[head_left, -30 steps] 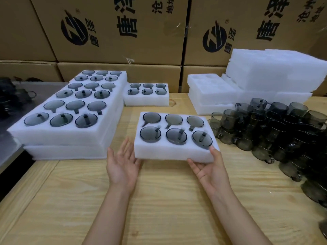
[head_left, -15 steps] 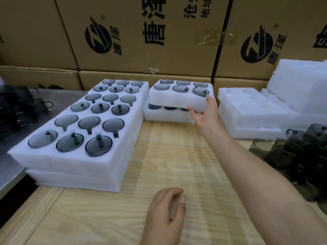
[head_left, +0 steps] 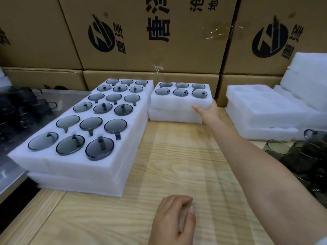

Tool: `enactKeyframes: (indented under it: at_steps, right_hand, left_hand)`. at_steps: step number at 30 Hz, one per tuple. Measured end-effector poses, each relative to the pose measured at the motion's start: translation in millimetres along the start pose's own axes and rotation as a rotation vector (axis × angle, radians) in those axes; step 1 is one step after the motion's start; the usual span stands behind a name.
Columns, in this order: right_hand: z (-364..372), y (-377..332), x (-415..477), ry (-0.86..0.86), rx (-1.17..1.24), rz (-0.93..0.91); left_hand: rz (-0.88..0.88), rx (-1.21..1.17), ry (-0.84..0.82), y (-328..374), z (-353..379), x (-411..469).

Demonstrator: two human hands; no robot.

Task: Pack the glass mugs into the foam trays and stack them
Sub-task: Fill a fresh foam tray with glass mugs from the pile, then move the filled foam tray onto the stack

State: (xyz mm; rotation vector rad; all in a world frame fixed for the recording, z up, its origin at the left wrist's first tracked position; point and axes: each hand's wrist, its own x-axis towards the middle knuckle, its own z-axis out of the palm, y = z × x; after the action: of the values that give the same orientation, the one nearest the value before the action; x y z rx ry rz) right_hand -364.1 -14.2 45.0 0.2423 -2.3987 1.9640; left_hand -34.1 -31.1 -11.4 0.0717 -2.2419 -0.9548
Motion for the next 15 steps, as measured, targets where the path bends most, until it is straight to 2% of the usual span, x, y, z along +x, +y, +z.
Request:
enactKeyframes:
  at_steps: [6, 10, 12, 15]
  right_hand:
    - [4.5, 1.4, 9.0, -0.042, -0.21, -0.008]
    - [17.0, -6.4, 9.2, 0.027, -0.376, 0.031]
    - [16.9, -8.2, 7.0, -0.009, -0.432, 0.062]
    - [5.2, -15.5, 1.5, 0.025, -0.673, -0.01]
  left_hand:
    - [0.015, 0.023, -0.016, 0.0, 3.3, -0.5]
    - [0.009, 0.033, -0.02, -0.5, 3.7, 0.6]
    - [-0.01, 0.02, -0.005, -0.7, 2.7, 0.4]
    - [-0.048, 0.003, 0.012, -1.3, 2.3, -1.1]
